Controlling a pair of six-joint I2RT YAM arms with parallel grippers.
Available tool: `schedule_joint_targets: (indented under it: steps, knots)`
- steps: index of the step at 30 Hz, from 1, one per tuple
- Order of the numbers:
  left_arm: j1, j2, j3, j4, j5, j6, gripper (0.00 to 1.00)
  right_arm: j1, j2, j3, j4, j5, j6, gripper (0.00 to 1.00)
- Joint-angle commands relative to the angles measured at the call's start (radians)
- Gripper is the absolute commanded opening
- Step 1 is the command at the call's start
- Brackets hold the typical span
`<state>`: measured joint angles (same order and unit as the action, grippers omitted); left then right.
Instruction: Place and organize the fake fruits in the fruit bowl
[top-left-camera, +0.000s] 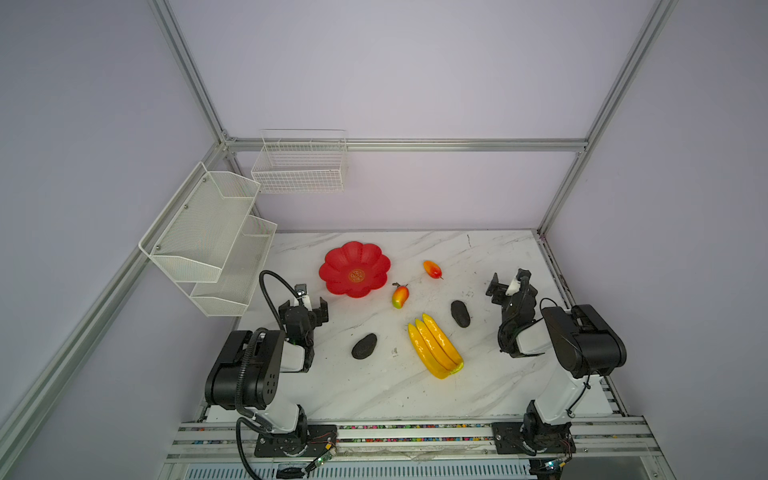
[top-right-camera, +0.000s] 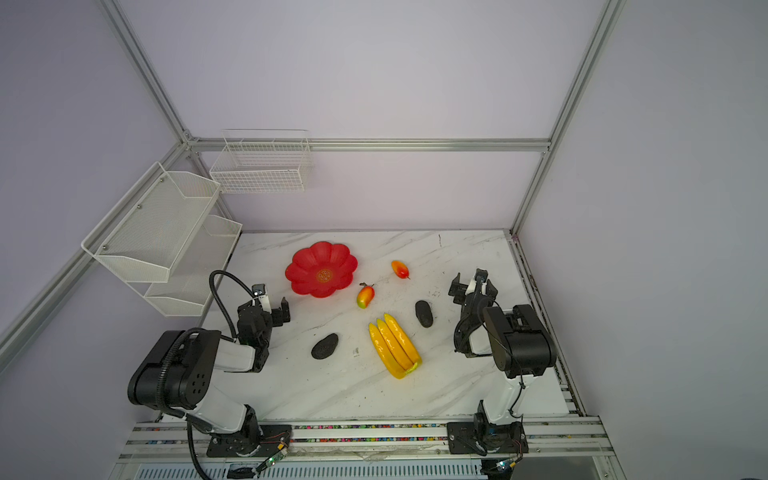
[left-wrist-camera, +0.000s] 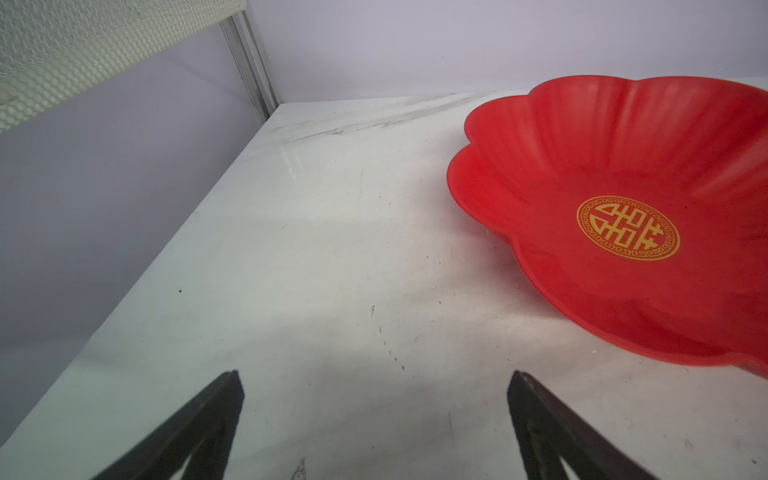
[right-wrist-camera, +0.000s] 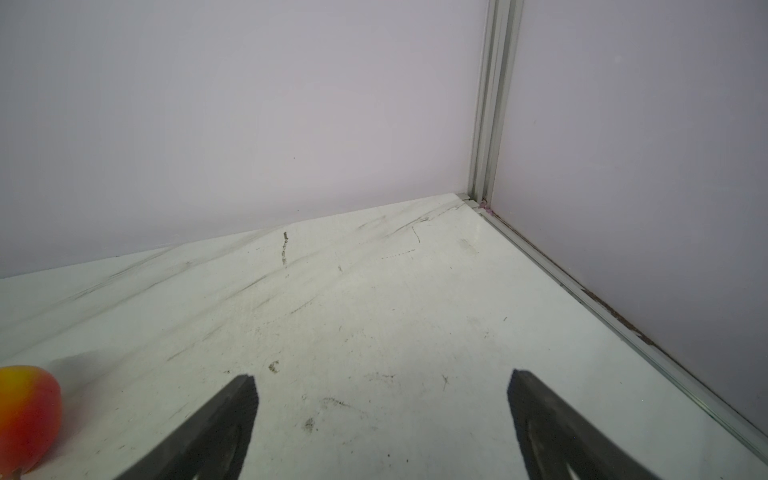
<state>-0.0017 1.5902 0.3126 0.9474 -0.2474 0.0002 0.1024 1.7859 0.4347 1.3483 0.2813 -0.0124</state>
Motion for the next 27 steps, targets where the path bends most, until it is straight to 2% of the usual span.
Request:
schedule_joint_targets:
  steps: [1, 8, 10, 13, 15, 17, 20, 22, 24, 25, 26, 27]
  knots:
    - [0.003, -0.016, 0.054, 0.028, 0.004, -0.023, 1.00, 0.006, -0.004, 0.015, 0.018, 0.016, -0.008, 0.97]
    - [0.003, -0.019, 0.051, 0.037, 0.004, -0.019, 0.97, 0.005, -0.009, -0.006, 0.060, 0.010, -0.012, 0.97]
    - [0.003, -0.060, 0.039, 0.025, -0.003, -0.018, 0.96, 0.005, -0.068, -0.056, 0.109, 0.024, -0.002, 0.97]
    - [-0.013, -0.186, 0.004, -0.008, -0.057, -0.017, 0.95, 0.006, -0.238, -0.121, 0.040, 0.024, -0.002, 0.97]
    - [-0.062, -0.314, 0.003, -0.077, -0.126, 0.007, 0.95, 0.008, -0.386, -0.112, -0.171, 0.013, 0.046, 0.97]
    - [-0.137, -0.423, 0.032, -0.196, -0.169, 0.018, 0.94, 0.008, -0.514, -0.041, -0.475, 0.009, 0.097, 0.97]
    - [-0.311, -0.521, 0.115, -0.374, -0.182, 0.035, 0.91, 0.021, -0.640, 0.019, -0.750, -0.057, 0.180, 0.97]
    - [-0.457, -0.553, 0.169, -0.511, -0.098, 0.047, 0.91, 0.034, -0.718, 0.054, -0.957, -0.092, 0.231, 0.97]
    - [-0.568, -0.575, 0.224, -0.644, 0.094, 0.001, 0.86, 0.040, -0.786, 0.082, -1.159, -0.084, 0.295, 0.97]
    - [-0.625, -0.577, 0.240, -0.681, 0.178, -0.041, 0.84, 0.040, -0.827, 0.099, -1.262, -0.039, 0.382, 0.97]
    - [-0.673, -0.574, 0.250, -0.702, 0.253, -0.061, 0.81, 0.038, -0.867, 0.115, -1.342, -0.077, 0.436, 0.97]
    - [-0.732, -0.570, 0.258, -0.719, 0.316, -0.068, 0.80, 0.039, -0.910, 0.136, -1.412, -0.105, 0.421, 0.97]
